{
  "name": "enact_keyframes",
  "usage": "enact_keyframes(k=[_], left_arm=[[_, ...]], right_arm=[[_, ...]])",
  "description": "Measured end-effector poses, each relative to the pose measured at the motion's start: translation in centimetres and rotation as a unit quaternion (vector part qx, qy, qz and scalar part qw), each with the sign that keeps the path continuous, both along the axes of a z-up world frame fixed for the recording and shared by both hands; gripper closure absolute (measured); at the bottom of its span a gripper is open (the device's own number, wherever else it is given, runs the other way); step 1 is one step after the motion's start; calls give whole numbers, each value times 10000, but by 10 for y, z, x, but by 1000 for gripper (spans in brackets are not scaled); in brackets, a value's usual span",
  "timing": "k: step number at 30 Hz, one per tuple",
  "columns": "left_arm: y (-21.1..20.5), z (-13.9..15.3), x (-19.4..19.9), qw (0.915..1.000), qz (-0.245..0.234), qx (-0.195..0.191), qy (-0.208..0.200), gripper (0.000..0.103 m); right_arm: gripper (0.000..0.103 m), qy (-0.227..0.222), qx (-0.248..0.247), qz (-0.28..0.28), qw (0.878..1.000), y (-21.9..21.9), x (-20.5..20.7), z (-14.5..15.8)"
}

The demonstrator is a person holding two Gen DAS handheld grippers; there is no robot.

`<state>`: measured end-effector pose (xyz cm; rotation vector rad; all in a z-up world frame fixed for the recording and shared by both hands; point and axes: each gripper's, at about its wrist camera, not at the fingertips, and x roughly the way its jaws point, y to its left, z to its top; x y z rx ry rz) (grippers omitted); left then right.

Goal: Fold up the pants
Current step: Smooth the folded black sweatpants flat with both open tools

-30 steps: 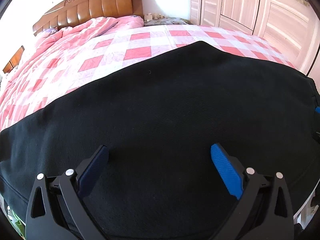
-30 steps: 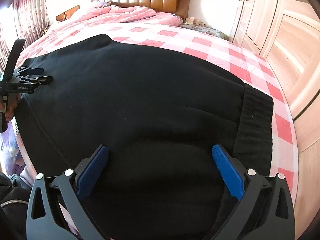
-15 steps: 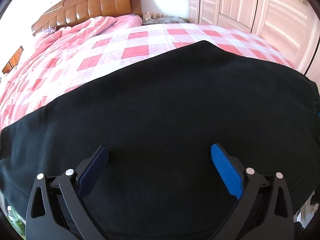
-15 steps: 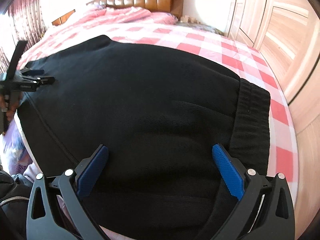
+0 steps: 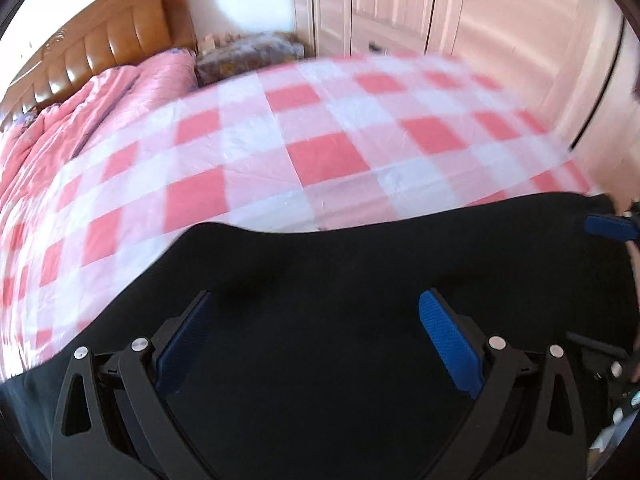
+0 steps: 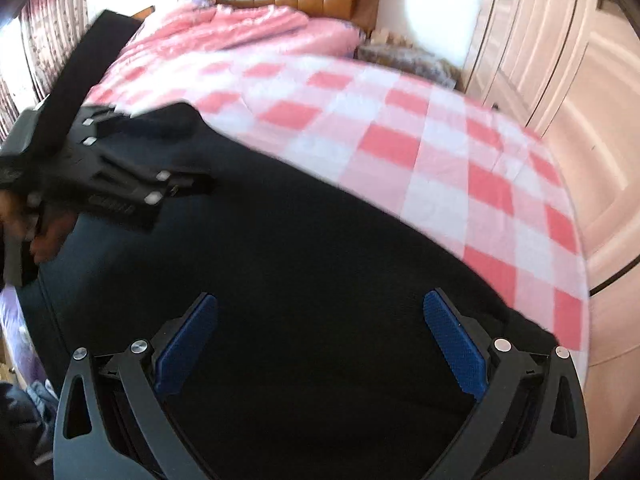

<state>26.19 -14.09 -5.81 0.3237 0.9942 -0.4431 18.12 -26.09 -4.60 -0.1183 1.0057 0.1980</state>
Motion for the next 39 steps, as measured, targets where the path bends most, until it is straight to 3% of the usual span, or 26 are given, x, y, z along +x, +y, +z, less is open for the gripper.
enact_keyframes(k=[8,14,17,19,22,26,30,34,36,39], left_arm=[[4,-9,9,9995,-119,-118,-258,1],[7,-7,1,9985,-183,-175,-493,1],[31,20,-20,9956,-35,-52,-931,2],[79,39,-39,9935,151,-332,-1076,2],[161,42,-50,9913,786,-495,-934,2],[276,23,-60,9765,1967,-385,-792,2],[378,5,-78,9513,2979,-575,-544,2],[438,-13,-78,9357,3477,-480,-360,2],[456,-22,-73,9365,3447,-556,-313,1],[465,-8,-69,9363,3423,-579,-523,2]], right_arm=[[4,11,399,45,9992,-21,-14,-5],[4,76,-125,21,9999,-8,-13,-10],[4,171,-686,-308,9970,3,-16,-5],[4,-22,-709,-381,9968,15,-21,7],[4,-435,-87,317,9985,63,-34,30],[4,-525,201,1006,9933,132,-26,34],[4,-423,300,1663,9847,201,-11,29],[4,-184,-68,1973,9802,249,11,7],[4,23,-150,1880,9821,257,18,-8],[4,173,28,1809,9833,252,20,-17]])
